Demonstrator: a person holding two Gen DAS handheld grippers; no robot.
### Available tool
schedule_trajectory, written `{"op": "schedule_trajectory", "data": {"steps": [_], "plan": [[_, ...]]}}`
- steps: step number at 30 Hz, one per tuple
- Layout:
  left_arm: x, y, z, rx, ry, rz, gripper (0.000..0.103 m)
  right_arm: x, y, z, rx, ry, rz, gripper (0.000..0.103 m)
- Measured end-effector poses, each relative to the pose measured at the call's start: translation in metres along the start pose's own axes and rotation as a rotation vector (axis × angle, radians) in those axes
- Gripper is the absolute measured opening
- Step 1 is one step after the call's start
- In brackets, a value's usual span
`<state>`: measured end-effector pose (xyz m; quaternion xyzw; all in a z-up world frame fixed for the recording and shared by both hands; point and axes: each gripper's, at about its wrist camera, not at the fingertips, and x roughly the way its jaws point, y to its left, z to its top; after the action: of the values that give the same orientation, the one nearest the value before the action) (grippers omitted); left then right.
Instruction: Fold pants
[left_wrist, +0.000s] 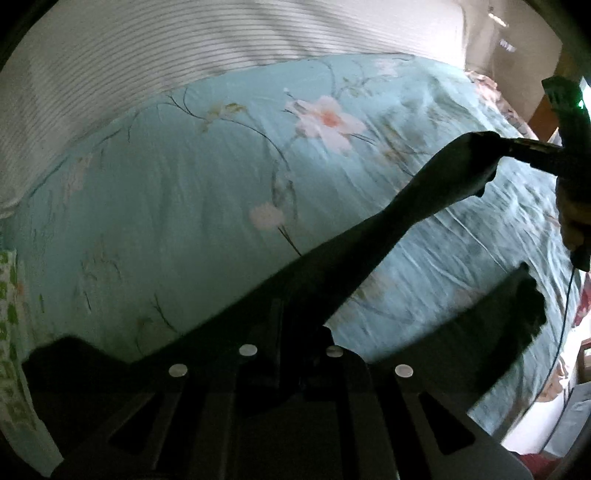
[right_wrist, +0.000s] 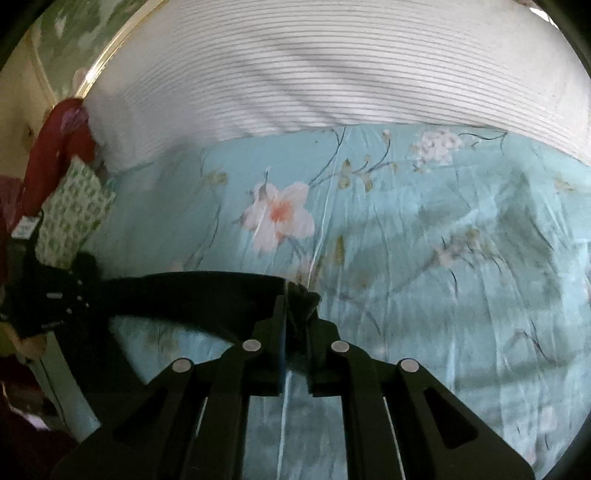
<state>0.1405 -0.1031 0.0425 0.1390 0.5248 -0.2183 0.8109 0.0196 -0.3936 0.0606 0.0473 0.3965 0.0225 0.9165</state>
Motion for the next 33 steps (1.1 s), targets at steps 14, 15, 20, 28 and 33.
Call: {"op": "schedule_trajectory", "data": {"steps": [14,15,20,28,33], "plan": [[-0.032,-0.056,-0.084,0.097,-0.009,-0.021,0.003,-0.059,0.039,-0.092,-0.096,0.023,-0.104,0.008],[-0.031,-0.059,-0.089,0.099,-0.004,-0.021,0.003,-0.063,0.041,-0.098,-0.102,0.022,-0.112,0.008],[-0.024,-0.064,-0.104,0.100,0.017,-0.010,0.004,-0.065,0.053,-0.125,-0.148,0.054,-0.144,0.008],[-0.011,-0.073,-0.128,0.129,0.042,0.000,0.004,-0.059,0.058,-0.157,-0.143,0.102,-0.177,0.008],[0.004,-0.078,-0.140,0.128,0.077,0.004,0.007,-0.052,0.056,-0.168,-0.118,0.153,-0.177,0.008]]}}
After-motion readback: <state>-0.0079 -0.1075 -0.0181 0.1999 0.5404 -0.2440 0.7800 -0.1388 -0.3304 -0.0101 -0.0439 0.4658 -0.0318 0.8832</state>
